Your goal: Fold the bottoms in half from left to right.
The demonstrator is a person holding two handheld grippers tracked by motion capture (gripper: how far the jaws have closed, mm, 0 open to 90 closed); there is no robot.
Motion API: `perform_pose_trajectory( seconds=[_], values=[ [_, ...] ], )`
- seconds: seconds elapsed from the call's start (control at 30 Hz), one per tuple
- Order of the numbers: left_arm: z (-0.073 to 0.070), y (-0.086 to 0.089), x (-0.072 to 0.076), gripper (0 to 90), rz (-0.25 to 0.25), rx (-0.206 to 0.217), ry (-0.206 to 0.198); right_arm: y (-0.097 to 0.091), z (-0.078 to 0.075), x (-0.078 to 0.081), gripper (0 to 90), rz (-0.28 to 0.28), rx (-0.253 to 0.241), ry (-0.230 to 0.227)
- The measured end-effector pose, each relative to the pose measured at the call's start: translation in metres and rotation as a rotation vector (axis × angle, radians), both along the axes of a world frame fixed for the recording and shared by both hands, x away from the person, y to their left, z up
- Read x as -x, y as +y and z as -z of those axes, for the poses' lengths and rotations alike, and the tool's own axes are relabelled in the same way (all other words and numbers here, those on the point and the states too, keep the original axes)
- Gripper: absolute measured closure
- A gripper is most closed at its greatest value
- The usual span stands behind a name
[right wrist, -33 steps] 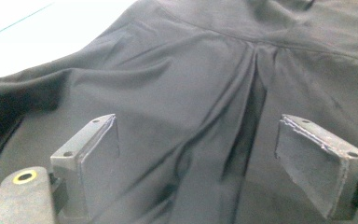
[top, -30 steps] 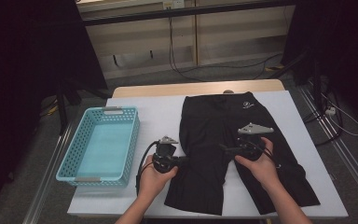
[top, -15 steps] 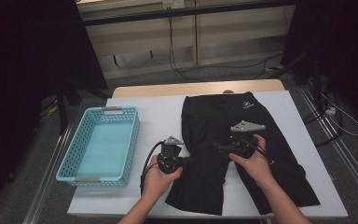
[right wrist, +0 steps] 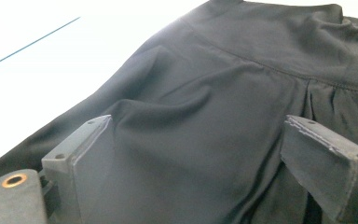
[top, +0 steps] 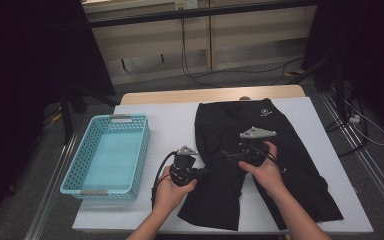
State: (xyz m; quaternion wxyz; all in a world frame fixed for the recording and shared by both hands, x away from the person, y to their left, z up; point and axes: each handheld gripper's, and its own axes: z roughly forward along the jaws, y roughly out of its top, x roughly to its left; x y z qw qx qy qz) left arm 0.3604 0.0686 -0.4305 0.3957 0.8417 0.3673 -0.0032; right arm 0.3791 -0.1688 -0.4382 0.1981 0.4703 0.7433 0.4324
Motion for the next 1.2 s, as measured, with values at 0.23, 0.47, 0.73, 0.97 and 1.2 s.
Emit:
perform_pose_trajectory(
  seconds=[0.23,0.47,0.73,0.97,1.2],
  values=[
    [0.0,-0.001,0.0,89.1,0.001,0.007,-0.002,0.008,-0.003,-0.002,9.9,-0.007,0.003,-0.006],
    [-0.001,0.001,0.0,89.1,0.001,0.02,-0.003,0.02,-0.002,-0.007,10.6,-0.016,0.017,-0.007],
    [-0.002,-0.001,0.001,89.1,-0.001,0.031,-0.018,0.026,-0.002,-0.011,11.2,-0.011,0.013,-0.01],
    [-0.002,-0.002,0.0,89.1,0.002,0.035,-0.017,0.033,-0.001,-0.018,14.5,-0.002,0.003,0.003],
    [-0.003,-0.001,0.0,89.1,-0.001,0.04,-0.021,0.046,0.0,-0.026,17.0,-0.024,0.005,0.015]
  ],
)
